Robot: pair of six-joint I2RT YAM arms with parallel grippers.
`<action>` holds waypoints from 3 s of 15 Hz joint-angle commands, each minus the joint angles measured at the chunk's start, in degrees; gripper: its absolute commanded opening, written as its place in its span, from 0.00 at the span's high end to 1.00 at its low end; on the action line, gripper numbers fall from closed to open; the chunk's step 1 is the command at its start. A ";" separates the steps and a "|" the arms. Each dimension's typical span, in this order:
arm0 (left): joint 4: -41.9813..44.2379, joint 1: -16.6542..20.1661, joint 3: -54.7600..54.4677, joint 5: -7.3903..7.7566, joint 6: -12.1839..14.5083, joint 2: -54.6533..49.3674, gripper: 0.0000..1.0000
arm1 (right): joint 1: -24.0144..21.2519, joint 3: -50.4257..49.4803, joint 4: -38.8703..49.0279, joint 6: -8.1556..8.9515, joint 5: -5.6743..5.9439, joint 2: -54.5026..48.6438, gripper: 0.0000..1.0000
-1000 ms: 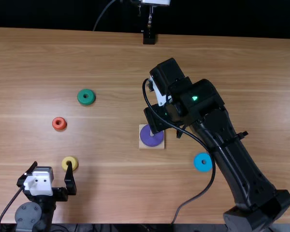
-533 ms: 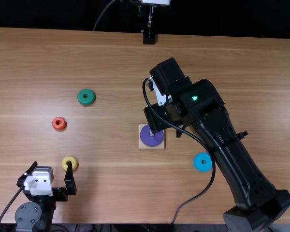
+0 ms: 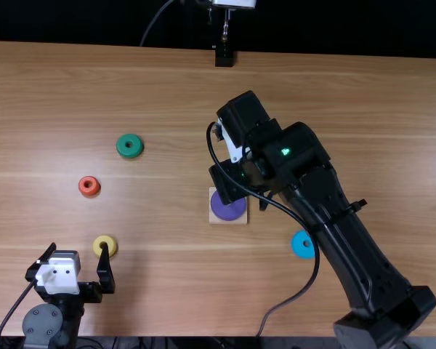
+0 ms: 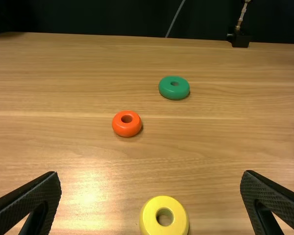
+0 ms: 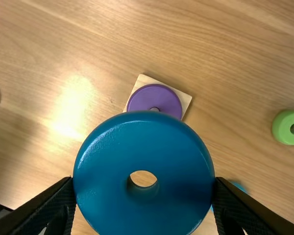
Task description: Build the Hanoi tower: stack the rings onto the peg from bottom to top in this color order: purple, dark blue, light blue, dark green, light green, yellow, orange.
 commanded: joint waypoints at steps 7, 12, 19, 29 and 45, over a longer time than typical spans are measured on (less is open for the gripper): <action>-4.45 0.27 -6.00 0.54 0.48 -0.62 0.00 | -0.01 1.99 2.63 0.27 -0.04 1.82 1.00; -4.45 0.27 -6.00 0.54 0.48 -0.62 0.00 | -0.10 2.43 4.63 0.17 -0.04 3.40 1.00; -4.45 0.27 -6.00 0.54 0.48 -0.62 0.00 | -0.19 1.55 4.31 -0.47 0.07 2.87 1.00; -4.45 0.27 -6.00 0.54 0.48 -0.62 0.00 | -0.54 -1.53 4.10 -0.57 0.17 1.02 1.00; -4.45 0.27 -6.00 0.54 0.48 -0.62 0.00 | -1.68 -1.44 3.89 -0.57 0.07 -3.46 1.00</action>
